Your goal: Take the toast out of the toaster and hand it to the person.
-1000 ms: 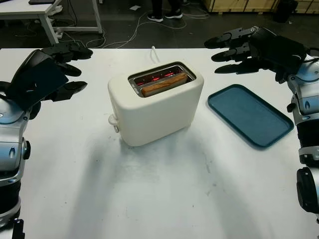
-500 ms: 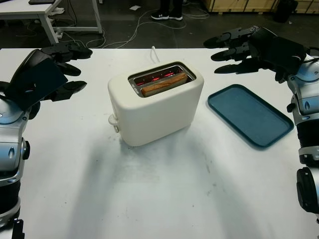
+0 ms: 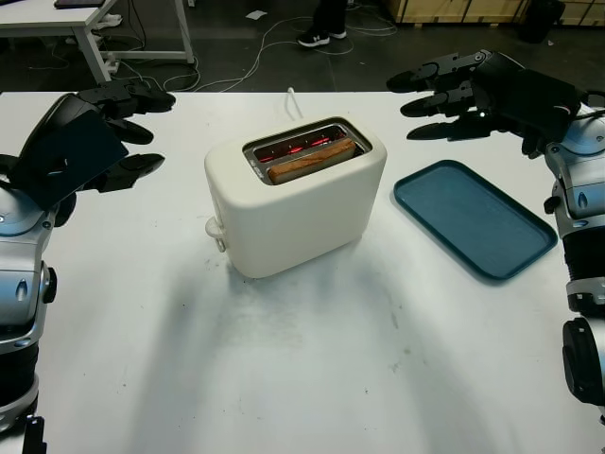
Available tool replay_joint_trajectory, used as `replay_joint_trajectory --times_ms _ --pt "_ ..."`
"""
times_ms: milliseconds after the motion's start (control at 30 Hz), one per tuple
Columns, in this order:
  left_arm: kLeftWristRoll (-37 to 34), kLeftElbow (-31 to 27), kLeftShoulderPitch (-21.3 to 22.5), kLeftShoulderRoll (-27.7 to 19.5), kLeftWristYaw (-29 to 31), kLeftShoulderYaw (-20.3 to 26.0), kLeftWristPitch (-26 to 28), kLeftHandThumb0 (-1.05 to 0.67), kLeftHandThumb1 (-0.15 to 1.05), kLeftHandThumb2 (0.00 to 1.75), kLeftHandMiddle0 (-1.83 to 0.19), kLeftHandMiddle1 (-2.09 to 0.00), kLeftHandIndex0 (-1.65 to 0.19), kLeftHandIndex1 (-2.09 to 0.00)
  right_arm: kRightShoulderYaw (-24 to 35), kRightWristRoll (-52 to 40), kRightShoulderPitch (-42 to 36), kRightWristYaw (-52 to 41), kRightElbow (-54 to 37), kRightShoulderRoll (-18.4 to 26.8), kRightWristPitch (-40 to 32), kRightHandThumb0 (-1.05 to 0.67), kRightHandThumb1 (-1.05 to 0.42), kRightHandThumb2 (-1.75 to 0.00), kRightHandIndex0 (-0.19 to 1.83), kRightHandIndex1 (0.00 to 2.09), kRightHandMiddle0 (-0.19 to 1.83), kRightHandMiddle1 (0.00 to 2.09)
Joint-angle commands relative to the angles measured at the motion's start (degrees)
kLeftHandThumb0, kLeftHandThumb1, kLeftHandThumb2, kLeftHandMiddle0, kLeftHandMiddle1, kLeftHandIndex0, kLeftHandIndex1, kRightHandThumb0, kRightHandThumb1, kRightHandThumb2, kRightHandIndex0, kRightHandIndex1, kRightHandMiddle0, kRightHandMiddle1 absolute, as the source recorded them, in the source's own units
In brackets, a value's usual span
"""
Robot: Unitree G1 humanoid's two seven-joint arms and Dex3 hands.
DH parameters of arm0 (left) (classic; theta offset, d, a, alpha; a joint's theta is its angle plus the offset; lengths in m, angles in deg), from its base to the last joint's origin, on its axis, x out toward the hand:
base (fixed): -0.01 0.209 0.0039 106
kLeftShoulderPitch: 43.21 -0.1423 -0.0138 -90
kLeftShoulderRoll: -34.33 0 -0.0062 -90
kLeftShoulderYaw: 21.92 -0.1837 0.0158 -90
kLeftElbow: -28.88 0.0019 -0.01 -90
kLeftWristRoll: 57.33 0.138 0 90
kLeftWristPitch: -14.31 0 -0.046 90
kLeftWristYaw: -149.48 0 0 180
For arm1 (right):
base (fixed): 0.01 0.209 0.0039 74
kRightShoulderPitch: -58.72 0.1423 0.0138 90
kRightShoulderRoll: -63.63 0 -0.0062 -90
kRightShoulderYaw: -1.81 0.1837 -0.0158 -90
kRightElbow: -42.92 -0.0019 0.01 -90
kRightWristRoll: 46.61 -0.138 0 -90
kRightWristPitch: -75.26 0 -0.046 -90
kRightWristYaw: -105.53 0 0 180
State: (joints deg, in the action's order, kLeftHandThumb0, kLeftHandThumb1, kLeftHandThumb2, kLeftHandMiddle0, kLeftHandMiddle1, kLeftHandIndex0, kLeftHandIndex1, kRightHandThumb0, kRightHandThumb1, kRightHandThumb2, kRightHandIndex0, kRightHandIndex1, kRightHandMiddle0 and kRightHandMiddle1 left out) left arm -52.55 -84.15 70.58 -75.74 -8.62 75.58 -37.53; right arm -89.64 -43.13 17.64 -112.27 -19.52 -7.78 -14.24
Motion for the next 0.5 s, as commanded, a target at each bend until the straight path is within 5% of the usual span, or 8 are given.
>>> replay_joint_trajectory --times_ms 0,467 --pt "0.3 0.0 -0.1 -0.5 -0.3 -0.1 -0.5 0.14 0.92 0.29 -0.14 -1.10 -0.37 -0.45 0.1 -0.4 -0.1 -0.2 -0.1 0.0 -0.8 -0.55 -0.79 0.00 0.72 0.09 0.69 0.00" --pt "0.0 0.1 -0.2 -0.3 -0.3 0.2 -0.9 0.13 0.92 0.29 -0.14 -1.11 -0.37 -0.46 -0.1 -0.1 -0.1 -0.1 -0.4 0.0 -1.2 -0.54 -0.79 0.00 0.71 0.08 0.69 0.00"
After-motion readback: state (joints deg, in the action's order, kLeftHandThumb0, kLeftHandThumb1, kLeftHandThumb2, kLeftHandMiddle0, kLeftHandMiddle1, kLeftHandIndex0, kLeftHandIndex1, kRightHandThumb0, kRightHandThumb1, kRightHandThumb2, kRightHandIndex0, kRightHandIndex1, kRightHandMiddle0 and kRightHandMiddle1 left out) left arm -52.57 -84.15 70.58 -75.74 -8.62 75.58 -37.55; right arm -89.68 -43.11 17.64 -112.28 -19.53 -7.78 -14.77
